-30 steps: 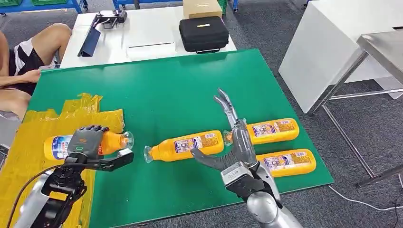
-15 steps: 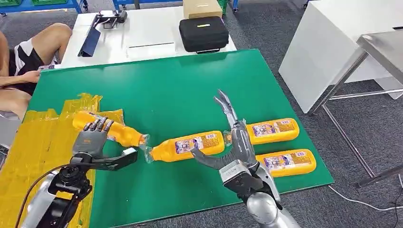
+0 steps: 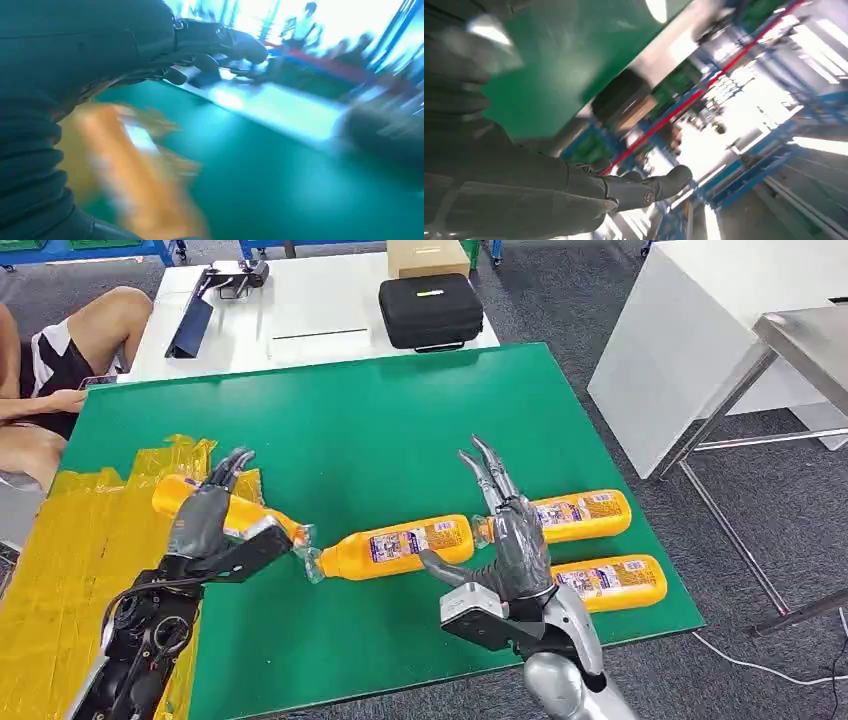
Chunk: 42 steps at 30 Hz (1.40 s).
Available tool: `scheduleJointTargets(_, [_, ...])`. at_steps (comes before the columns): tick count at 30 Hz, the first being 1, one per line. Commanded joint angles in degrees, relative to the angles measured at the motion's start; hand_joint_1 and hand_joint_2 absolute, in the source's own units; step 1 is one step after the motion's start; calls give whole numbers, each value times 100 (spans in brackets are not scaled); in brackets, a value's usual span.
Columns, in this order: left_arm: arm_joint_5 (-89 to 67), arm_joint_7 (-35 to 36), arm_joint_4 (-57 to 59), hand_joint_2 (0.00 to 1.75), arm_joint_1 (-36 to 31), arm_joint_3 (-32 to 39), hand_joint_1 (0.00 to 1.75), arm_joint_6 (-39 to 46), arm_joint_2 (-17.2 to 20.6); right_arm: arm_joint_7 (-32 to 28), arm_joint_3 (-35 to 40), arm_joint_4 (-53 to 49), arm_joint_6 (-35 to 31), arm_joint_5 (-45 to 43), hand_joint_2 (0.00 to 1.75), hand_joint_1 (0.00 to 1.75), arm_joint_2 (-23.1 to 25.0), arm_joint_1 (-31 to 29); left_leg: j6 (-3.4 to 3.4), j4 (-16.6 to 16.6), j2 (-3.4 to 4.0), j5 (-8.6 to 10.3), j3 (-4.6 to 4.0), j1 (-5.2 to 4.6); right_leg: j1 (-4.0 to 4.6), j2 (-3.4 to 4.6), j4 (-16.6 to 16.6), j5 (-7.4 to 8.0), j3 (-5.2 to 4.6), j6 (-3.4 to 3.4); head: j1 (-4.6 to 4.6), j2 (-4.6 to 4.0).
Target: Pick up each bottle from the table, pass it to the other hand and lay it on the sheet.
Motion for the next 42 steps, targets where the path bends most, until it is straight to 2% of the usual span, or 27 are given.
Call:
scheduleJointTargets(1, [1770, -550, -1142, 175, 329, 361, 0, -3, -274, 463, -366, 365, 377, 1250, 175, 0, -362, -210, -10, 3, 12, -18, 31, 10, 5, 34, -10, -11, 35, -13, 0, 0])
scheduleJointTargets(2, [3082, -928, -1501, 175, 537, 306, 0, -173, -252, 693, -6, 1113, 1939, 1698, 175, 0, -643, -1096, -9, 0, 11, -7, 13, 4, 5, 24, -6, -3, 11, -10, -7, 0])
scheduleJointTargets(3, [3082, -928, -1501, 175, 537, 306, 0, -173, -252, 693, -6, 1113, 1939, 1698, 175, 0, -643, -1096, -12, -1, 5, -9, 19, 7, 7, 23, -8, -6, 19, -14, -4, 0])
scheduleJointTargets(5, [3073, -894, -1502, 175, 547, 264, 0, -139, -259, 571, 204, 1415, 2437, 1598, 175, 0, -704, -1408, -9, 0, 34, -11, 22, 11, 11, 51, -7, 1, 15, -10, -4, 0])
scheduleJointTargets(7, [3076, -873, -1533, 175, 584, 269, 0, -104, -280, 408, 417, 1778, 2536, 1532, 175, 0, -703, -1728, -6, -2, 23, -4, 16, 9, 9, 33, -5, 2, 13, -8, -4, 2])
scheduleJointTargets(10, [3075, -873, -1547, 175, 596, 271, 0, -100, -278, 398, 442, 1884, 2521, 1506, 175, 0, -669, -1800, -13, -5, 33, -11, 38, 15, 12, 57, -14, 3, 35, -12, 0, 2])
scheduleJointTargets(11, [3075, -873, -1547, 175, 596, 271, 0, -100, -278, 398, 442, 1884, 2521, 1506, 175, 0, -669, -1800, -5, -3, 19, -2, 17, 11, 9, 29, -6, 5, 15, -3, -7, 0])
scheduleJointTargets(12, [3075, -873, -1547, 175, 596, 276, 0, -99, -273, 395, 452, 1872, 2507, 1502, 175, 0, -681, -1780, -10, -3, 24, -9, 32, 13, 11, 42, -9, 0, 30, -9, -4, 0])
scheduleJointTargets(14, [3082, -870, -1559, 175, 591, 295, 0, -79, -294, 320, 604, 2062, 2769, 1287, 175, 0, -658, -1954, -6, -3, 9, -2, 21, 10, 8, 21, -6, 1, 22, -5, -2, 0])
scheduleJointTargets(16, [3089, -869, -1585, 175, 582, 299, 0, -66, -301, 246, 693, 2324, 3057, 985, 175, 0, -555, -2125, -6, -2, 22, -4, 25, 11, 10, 34, -7, 2, 23, -7, -4, 0])
scheduleJointTargets(20, [3090, -872, -1596, 175, 574, 294, 0, -61, -303, 225, 773, 2479, 3062, 994, 175, 0, -524, -2238, -12, -2, 30, -8, 36, 15, 13, 52, -9, 1, 34, -13, -2, 0])
scheduleJointTargets(21, [3090, -872, -1596, 175, 574, 294, 0, -61, -303, 225, 773, 2479, 3062, 994, 175, 0, -524, -2238, -2, -2, 10, 4, 11, 9, 8, 17, -4, 5, 12, -2, -7, 0])
scheduleJointTargets(24, [3097, -870, -1610, 175, 573, 290, 0, -51, -297, 222, 970, 2744, 3212, 976, 175, 0, -480, -2452, -2, 0, 11, 2, 11, 9, 8, 15, -3, 5, 12, -2, -2, 0])
scheduleJointTargets(25, [3096, -870, -1603, 175, 566, 282, 0, -47, -297, 216, 1061, 2880, 3271, 951, 175, 0, -445, -2552, -12, -2, 22, -9, 37, 14, 12, 42, -9, -2, 37, -14, -4, 0])
scheduleJointTargets(26, [3118, -863, -1588, 175, 557, 282, 0, -37, -309, 213, 1159, 3015, 3333, 927, 175, 0, -412, -2651, -4, -1, 22, -1, 19, 10, 8, 30, -4, 5, 17, -5, -2, 2])
scheduleJointTargets(30, [3189, -855, -1576, 175, 561, 302, 0, 18, -331, 264, 1398, 3388, 3369, 915, 175, 0, -314, -2922, -2, -1, 16, 3, 11, 9, 8, 20, -2, 6, 11, -2, -4, 0])
scheduleJointTargets(32, [3197, -844, -1544, 175, 549, 314, 0, 55, -343, 295, 1507, 3599, 3414, 843, 175, 0, -287, -3003, -11, -2, 27, -8, 34, 13, 12, 45, -6, 0, 32, -14, -4, 0])
scheduleJointTargets(33, [3196, -843, -1539, 175, 548, 315, 0, 64, -342, 311, 1534, 3656, 3412, 838, 175, 0, -279, -3021, -4, -2, 15, 2, 17, 9, 8, 20, -4, 5, 17, -3, -4, 0])
scheduleJointTargets(36, [3197, -842, -1536, 175, 610, 326, 0, 90, -345, 491, 1629, 3907, 3344, 931, 175, 0, -264, -3038, -2, -3, 11, 4, 15, 10, 9, 13, -5, 5, 16, -1, -2, 0])
scheduleJointTargets(37, [3196, -843, -1519, 175, 618, 315, 0, 92, -352, 534, 1634, 4013, 3322, 943, 175, 0, -256, -3040, -13, -8, 22, -8, 45, 15, 13, 42, -15, -2, 45, -15, -4, 0])
scheduleJointTargets(42, [3194, -838, -1470, 175, 589, 283, 0, 119, -383, 617, 1656, 4366, 3264, 1020, 175, 0, -187, -3099, -2, -3, 4, 6, 12, 8, 7, 6, -4, 4, 15, 0, -4, 0])
